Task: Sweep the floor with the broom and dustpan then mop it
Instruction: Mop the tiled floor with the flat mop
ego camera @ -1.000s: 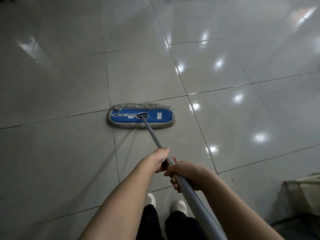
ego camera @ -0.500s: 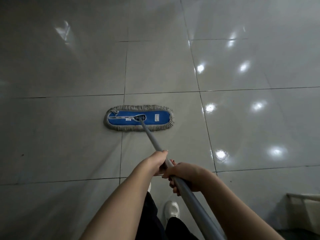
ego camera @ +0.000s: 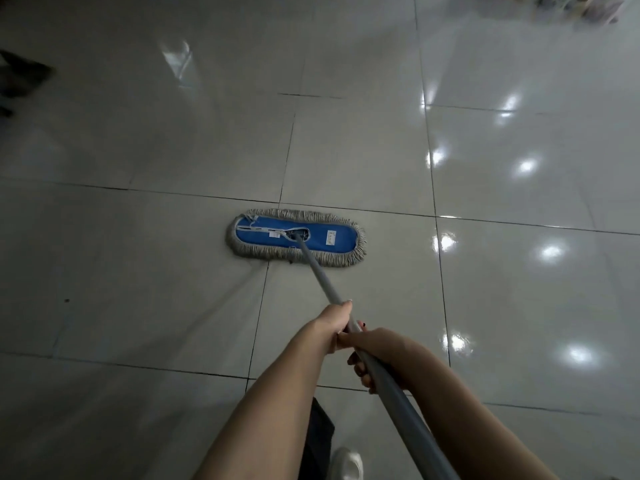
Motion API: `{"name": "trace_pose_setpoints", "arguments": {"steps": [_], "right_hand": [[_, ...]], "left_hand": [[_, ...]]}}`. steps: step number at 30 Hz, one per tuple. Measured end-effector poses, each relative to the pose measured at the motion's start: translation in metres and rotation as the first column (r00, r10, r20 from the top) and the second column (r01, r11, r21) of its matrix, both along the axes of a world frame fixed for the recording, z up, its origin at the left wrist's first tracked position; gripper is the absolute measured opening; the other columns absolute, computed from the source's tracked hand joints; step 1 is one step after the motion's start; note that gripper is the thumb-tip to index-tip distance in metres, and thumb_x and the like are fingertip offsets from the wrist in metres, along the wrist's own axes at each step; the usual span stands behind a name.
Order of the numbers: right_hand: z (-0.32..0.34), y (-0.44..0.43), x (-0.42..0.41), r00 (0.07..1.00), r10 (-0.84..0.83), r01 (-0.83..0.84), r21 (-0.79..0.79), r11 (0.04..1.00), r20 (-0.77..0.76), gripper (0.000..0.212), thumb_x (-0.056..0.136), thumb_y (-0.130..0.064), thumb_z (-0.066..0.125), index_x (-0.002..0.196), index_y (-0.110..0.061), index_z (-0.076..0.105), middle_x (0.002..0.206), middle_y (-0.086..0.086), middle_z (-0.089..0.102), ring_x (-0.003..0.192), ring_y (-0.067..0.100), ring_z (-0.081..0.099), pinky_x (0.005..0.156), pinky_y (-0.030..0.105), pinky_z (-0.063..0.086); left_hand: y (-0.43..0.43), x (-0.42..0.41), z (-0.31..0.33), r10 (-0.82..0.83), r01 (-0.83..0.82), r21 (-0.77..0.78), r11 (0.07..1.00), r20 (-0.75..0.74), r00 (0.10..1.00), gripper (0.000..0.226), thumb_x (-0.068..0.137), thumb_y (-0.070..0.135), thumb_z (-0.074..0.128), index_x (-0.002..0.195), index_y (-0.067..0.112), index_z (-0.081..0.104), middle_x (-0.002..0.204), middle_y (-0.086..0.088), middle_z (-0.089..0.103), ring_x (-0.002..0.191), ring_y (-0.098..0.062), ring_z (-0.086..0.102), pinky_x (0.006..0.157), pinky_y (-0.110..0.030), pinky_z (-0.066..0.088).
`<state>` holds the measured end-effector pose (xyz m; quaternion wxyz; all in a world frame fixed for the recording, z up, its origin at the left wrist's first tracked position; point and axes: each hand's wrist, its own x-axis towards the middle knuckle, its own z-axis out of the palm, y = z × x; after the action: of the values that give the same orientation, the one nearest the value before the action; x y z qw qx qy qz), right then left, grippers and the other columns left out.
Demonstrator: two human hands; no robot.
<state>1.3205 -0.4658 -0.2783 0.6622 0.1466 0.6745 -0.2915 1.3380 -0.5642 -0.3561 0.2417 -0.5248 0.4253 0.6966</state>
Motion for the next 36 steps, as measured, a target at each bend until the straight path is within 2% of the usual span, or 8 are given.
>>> {"name": "trace_pose_setpoints", "arguments": {"steps": [12,17,21,25,27,30,32,36], "right_hand": [[0.006,-0.154,-0.116,0.997,0.071,-0.071,0.030,0.997,-0.020,0.040,0.090,-0.043,0.057,0.073,-0.008,0.051,0.033,-0.002,0.046,0.026,0.011,0.046,0.037,0.011,0.038],[0.011,-0.203,-0.161,0.995,0.099,-0.099,0.028,0.995,-0.027,0.039,0.091,-0.041,0.056,0.073,-0.007,0.050,0.032,-0.003,0.045,0.025,0.010,0.045,0.036,0.011,0.038],[0.011,-0.241,-0.208,0.992,0.120,-0.119,0.031,0.992,-0.034,0.035,0.090,-0.040,0.058,0.080,-0.007,0.051,0.031,-0.002,0.046,0.025,0.011,0.044,0.037,0.011,0.038],[0.009,-0.285,-0.268,0.984,0.163,-0.162,0.020,0.987,-0.075,0.034,0.092,-0.037,0.056,0.083,-0.005,0.051,0.029,-0.001,0.047,0.024,0.011,0.045,0.035,0.012,0.038],[0.006,-0.308,-0.304,0.976,0.200,-0.201,-0.003,0.980,-0.088,0.029,0.094,-0.030,0.054,0.082,-0.004,0.050,0.033,0.001,0.049,0.027,0.011,0.046,0.036,0.012,0.038],[0.007,-0.343,-0.358,0.938,0.329,-0.328,0.025,0.944,-0.106,0.022,0.096,-0.017,0.050,0.077,-0.006,0.050,0.055,0.006,0.050,0.042,0.014,0.049,0.044,0.019,0.040],[0.007,-0.367,-0.393,0.942,0.319,-0.322,-0.006,0.947,-0.102,0.025,0.096,-0.022,0.052,0.076,-0.009,0.049,0.048,0.002,0.053,0.034,0.011,0.050,0.042,0.015,0.039],[0.007,-0.410,-0.439,0.959,0.271,-0.274,-0.036,0.961,-0.078,0.033,0.095,-0.035,0.053,0.079,-0.007,0.048,0.030,-0.003,0.049,0.023,0.009,0.047,0.035,0.009,0.038]], "left_hand": [[-0.154,-0.113,0.003,0.026,-0.026,0.039,0.999,0.013,1.000,0.035,0.095,0.042,0.041,0.082,0.011,0.051,0.044,0.001,0.063,0.038,-0.009,0.061,0.038,-0.017,0.047],[-0.200,-0.158,0.005,0.069,-0.070,0.033,0.997,0.007,0.998,0.038,0.096,0.041,0.042,0.080,0.008,0.051,0.064,-0.003,0.062,0.051,-0.012,0.061,0.042,-0.019,0.049],[-0.238,-0.203,0.006,0.095,-0.096,0.056,0.994,0.017,0.995,0.037,0.096,0.039,0.042,0.083,0.007,0.051,0.058,-0.004,0.061,0.036,-0.011,0.059,0.035,-0.017,0.046],[-0.281,-0.260,0.003,0.133,-0.133,0.039,0.990,0.014,0.991,0.037,0.096,0.042,0.041,0.081,0.010,0.051,0.065,-0.003,0.061,0.048,-0.011,0.060,0.040,-0.019,0.048],[-0.302,-0.293,0.003,0.178,-0.178,0.049,0.983,0.007,0.984,0.038,0.096,0.043,0.041,0.079,0.010,0.050,0.066,-0.003,0.061,0.052,-0.012,0.059,0.042,-0.020,0.049],[-0.335,-0.344,0.004,0.226,-0.227,0.061,0.972,0.018,0.974,0.037,0.095,0.042,0.042,0.079,0.010,0.049,0.066,-0.005,0.060,0.052,-0.013,0.058,0.041,-0.022,0.049],[-0.359,-0.376,0.005,0.240,-0.240,0.062,0.969,0.002,0.971,0.036,0.096,0.042,0.040,0.080,0.010,0.048,0.066,-0.004,0.058,0.052,-0.012,0.057,0.039,-0.020,0.047],[-0.403,-0.419,0.006,0.281,-0.279,0.090,0.956,-0.010,0.960,0.033,0.097,0.041,0.039,0.084,0.011,0.045,0.073,-0.005,0.057,0.058,-0.012,0.057,0.046,-0.025,0.050]]}}
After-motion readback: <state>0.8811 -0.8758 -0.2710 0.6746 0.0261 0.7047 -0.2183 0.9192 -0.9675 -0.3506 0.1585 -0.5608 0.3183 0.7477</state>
